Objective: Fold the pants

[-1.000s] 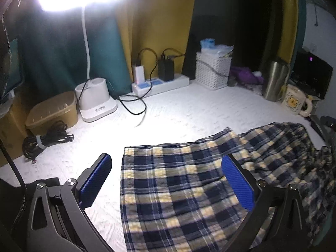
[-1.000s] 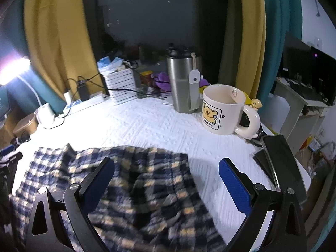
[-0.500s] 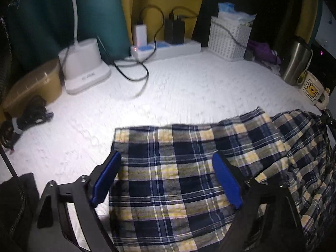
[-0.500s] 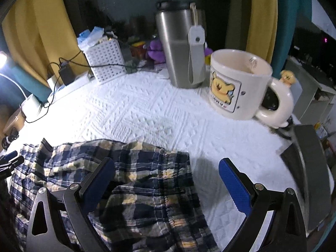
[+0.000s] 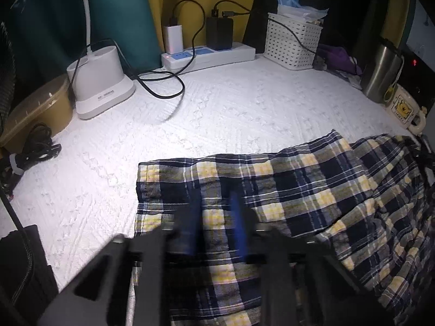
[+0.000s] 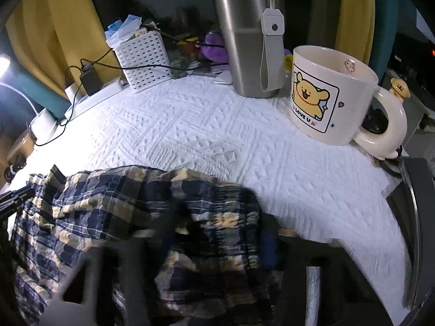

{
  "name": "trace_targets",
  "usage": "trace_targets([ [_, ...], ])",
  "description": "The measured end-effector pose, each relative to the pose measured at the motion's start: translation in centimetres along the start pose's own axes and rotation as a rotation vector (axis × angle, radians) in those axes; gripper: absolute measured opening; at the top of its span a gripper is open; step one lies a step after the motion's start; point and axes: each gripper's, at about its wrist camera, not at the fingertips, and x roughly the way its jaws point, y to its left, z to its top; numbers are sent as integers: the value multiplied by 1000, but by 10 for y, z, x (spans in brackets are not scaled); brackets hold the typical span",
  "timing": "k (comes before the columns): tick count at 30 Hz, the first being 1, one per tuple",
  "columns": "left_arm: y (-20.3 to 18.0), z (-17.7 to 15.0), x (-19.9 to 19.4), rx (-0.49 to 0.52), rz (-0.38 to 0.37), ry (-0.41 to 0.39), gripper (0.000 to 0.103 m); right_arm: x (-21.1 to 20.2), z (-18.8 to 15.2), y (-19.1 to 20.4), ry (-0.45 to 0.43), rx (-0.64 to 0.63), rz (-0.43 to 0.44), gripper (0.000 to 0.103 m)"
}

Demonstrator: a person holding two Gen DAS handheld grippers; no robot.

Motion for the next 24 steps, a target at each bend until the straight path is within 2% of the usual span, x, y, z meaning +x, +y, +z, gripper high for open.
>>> trace_targets([
  [2,3,0,-1,-11,-21,2,3,1,1,3,1,-10,2,28],
  [5,6,2,-5,-16,-29,-13,1,-5,-1,6,-17,-23,-12,25],
  [13,23,26,-28,-18,9,-114,0,-37,2,4,-135,19,-75,24],
  [16,30,37,-32,-20,4,-128,0,-46,7,5,-168,24,-105,24],
  [19,36,37,-30,-38,6,-110,0,-49,12,3,-175,31,-140,24],
  [24,48,21,-7,-92,-18,8,2,-34,10,-2,-136,43,-172,24],
])
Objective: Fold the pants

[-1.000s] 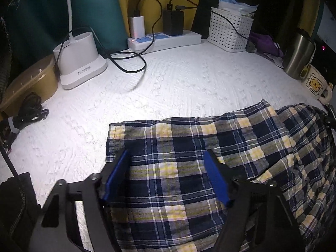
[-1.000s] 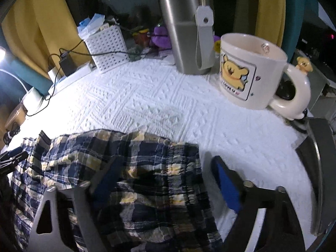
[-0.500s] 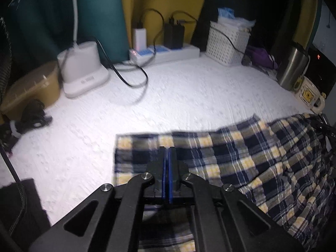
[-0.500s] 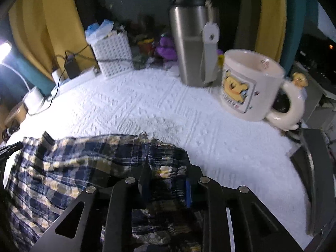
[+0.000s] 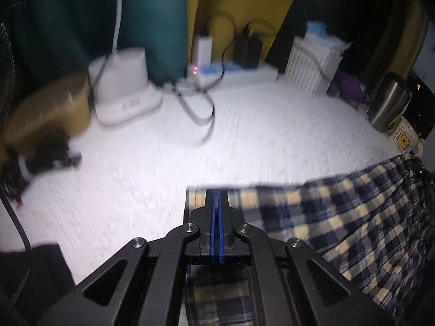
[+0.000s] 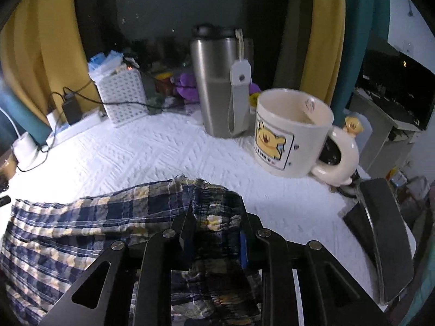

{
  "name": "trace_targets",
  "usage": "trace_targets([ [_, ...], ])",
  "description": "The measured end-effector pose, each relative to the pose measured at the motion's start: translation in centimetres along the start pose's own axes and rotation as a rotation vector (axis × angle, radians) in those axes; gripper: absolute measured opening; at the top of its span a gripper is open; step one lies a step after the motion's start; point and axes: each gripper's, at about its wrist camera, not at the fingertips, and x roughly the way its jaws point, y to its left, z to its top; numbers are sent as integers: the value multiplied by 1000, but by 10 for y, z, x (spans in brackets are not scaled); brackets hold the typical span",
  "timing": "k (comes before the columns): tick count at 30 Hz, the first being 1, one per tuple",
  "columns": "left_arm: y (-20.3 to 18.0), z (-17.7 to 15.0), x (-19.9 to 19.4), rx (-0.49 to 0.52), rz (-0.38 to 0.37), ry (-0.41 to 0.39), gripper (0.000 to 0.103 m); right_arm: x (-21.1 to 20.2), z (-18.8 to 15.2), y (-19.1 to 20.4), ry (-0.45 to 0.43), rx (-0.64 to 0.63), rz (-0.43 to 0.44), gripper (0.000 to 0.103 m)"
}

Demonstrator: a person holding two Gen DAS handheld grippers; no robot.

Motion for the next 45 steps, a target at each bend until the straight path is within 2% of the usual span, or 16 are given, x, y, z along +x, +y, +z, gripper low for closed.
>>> trace_targets([
  [1,2,-4,4,-5,3,21,4,3,-1,0,6,3,-1,24],
  [3,3,-10,9,0,-6,43,28,6,-3,0,13,4,-3,24],
  [4,2,-12,7,11,-25,29,35,7,-3,0,15,4,-2,24],
  [5,0,-12,7,23,-12,32,50,8,-2,0,15,3,-1,24],
  [6,-2,-13,8,37,11,33,59,7,-2,-1,13,3,1,24],
  [7,-4,-13,9,56,31,32,61,7,-2,-1,11,3,3,24],
  [10,-7,-15,14,93,69,27,61,6,-1,-2,7,8,11,24],
  [12,-7,-16,14,92,59,6,59,4,-2,-3,2,8,14,24],
  [13,-6,-16,14,96,57,-1,53,4,-2,-3,0,9,14,24],
  [15,-7,-15,15,112,63,-15,12,5,-3,-4,-3,9,16,24],
  [16,-7,-13,14,108,39,-8,4,4,-3,-4,-4,8,17,24],
  [17,-7,-11,15,105,21,1,2,4,-3,-3,-13,5,22,24],
  [27,-7,15,-4,95,60,-108,2,1,8,2,-37,-9,9,24],
  [37,-1,3,25,93,78,-11,3,24,4,6,41,-3,-38,24],
  [43,9,2,20,55,111,-1,12,29,3,3,75,23,-74,29],
  [45,12,2,15,39,128,-9,23,25,2,2,73,22,-82,30],
])
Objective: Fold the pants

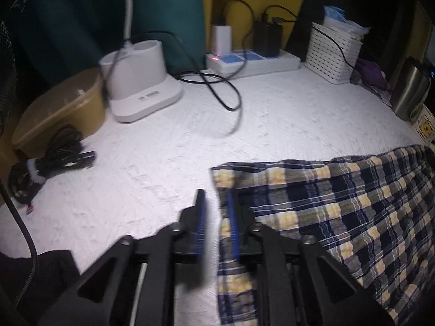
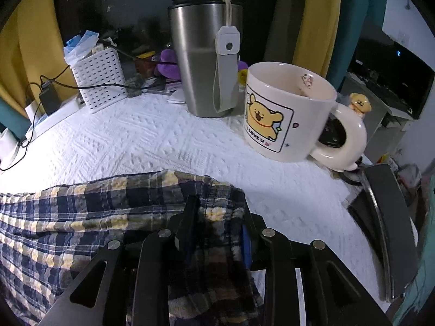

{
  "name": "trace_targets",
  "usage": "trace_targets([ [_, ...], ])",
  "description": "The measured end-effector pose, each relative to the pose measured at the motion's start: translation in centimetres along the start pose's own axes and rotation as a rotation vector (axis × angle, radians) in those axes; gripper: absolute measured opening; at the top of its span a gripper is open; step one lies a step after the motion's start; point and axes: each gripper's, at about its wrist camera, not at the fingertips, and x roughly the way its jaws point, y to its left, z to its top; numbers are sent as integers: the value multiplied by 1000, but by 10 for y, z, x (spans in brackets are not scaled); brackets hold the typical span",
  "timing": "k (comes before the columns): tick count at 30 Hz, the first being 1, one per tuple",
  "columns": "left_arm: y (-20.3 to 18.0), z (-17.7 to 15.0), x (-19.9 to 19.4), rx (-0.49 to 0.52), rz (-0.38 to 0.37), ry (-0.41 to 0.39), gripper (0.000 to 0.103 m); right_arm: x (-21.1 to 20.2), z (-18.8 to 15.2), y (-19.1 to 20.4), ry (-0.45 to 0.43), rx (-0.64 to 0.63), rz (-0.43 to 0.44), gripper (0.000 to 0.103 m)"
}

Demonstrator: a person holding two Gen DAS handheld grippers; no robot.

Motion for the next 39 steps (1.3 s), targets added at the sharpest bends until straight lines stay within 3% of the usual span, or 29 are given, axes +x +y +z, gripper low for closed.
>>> trace_targets([
  [2,5,-1,-9,-20,-2,-22,23,-7,-2,-1,-6,-2,-7,38],
  [3,7,-2,-14,-28,-2,-30,24,-10,-3,-2,-11,-1,-9,56],
  [4,9,-3,-19,-34,-3,-42,25,-15,-4,-3,-21,4,-7,68],
  [5,10,-4,-24,-38,-4,-54,32,-21,-6,-5,-32,10,-4,84],
  [6,11,-5,-31,-43,-8,-70,41,-27,-8,-8,-51,20,-2,86],
  [20,-6,-40,-89,-34,-107,-155,45,-93,-44,-20,-138,25,-3,86],
  [39,-33,-118,-148,-30,-204,-242,45,-162,-150,-48,-161,2,-37,86],
])
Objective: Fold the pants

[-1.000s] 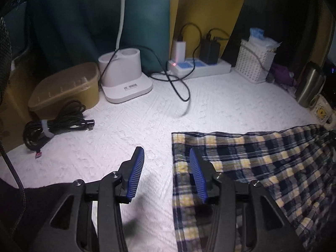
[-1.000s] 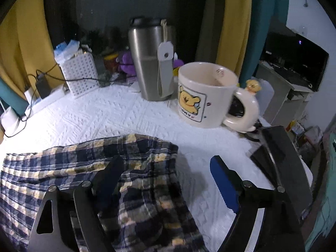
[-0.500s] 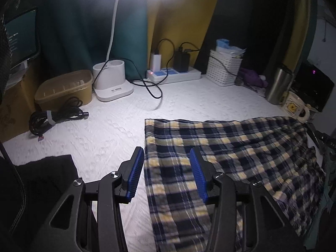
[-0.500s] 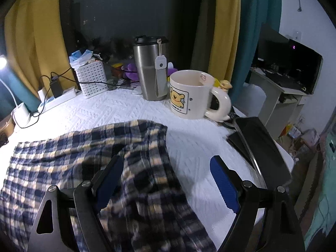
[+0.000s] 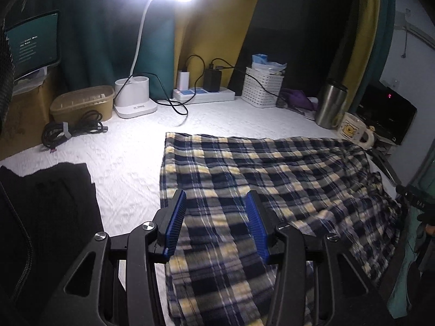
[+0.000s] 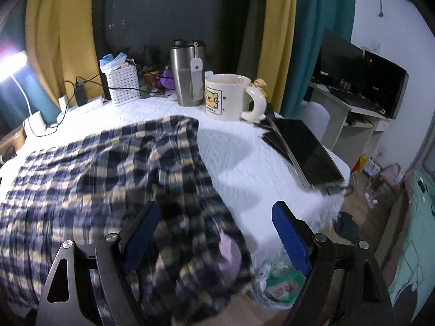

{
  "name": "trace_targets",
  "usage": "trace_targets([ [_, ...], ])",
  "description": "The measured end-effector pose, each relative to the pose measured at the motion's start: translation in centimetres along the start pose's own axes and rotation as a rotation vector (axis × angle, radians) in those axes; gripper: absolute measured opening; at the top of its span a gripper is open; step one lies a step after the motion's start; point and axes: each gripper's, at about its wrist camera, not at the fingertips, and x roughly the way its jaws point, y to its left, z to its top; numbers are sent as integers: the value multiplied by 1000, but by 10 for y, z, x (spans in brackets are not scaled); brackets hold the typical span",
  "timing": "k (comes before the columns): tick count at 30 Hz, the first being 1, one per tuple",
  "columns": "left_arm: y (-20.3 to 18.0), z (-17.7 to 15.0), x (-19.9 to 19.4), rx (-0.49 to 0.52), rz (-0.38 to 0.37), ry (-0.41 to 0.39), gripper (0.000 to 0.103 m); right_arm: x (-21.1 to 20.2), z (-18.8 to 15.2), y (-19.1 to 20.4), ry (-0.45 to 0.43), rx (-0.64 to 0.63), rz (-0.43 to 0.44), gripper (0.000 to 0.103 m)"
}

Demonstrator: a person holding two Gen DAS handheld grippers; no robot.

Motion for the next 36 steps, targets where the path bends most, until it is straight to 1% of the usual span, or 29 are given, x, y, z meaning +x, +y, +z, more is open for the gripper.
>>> trace_targets([
  [4,-7,-10,-11,4,-7,-6,45,-16,-18,-7,-9,1,-9,86],
  [8,-13,-19,-20,-4,-15,-11,45,-28,-40,-13,1,8,-11,86],
  [13,-17,-31,-26,-15,-18,-5,46,-35,-74,-11,33,-7,0,86],
  [17,-19,-39,-31,-19,-15,5,46,-38,-98,-4,66,-16,26,86],
  [23,-17,-44,-40,-29,-18,-8,46,-28,-127,14,137,-64,61,86],
  [25,-17,-46,-42,-25,-22,-12,48,-23,-137,23,161,-88,73,86],
  [27,-17,-49,-43,-22,-30,-14,59,-18,-145,31,176,-112,81,86],
  [28,-18,-51,-43,-21,-36,-14,60,-16,-147,35,183,-124,80,86],
  [29,-18,-52,-43,-20,-40,-12,60,-16,-148,38,181,-135,77,86],
  [31,-19,-55,-42,-15,-46,1,61,-21,-145,42,150,-127,78,86],
  [33,-20,-56,-41,-11,-49,9,61,-31,-136,45,104,-121,85,86],
  [36,-21,-58,-41,-6,-61,12,62,-41,-121,49,52,-146,80,86],
])
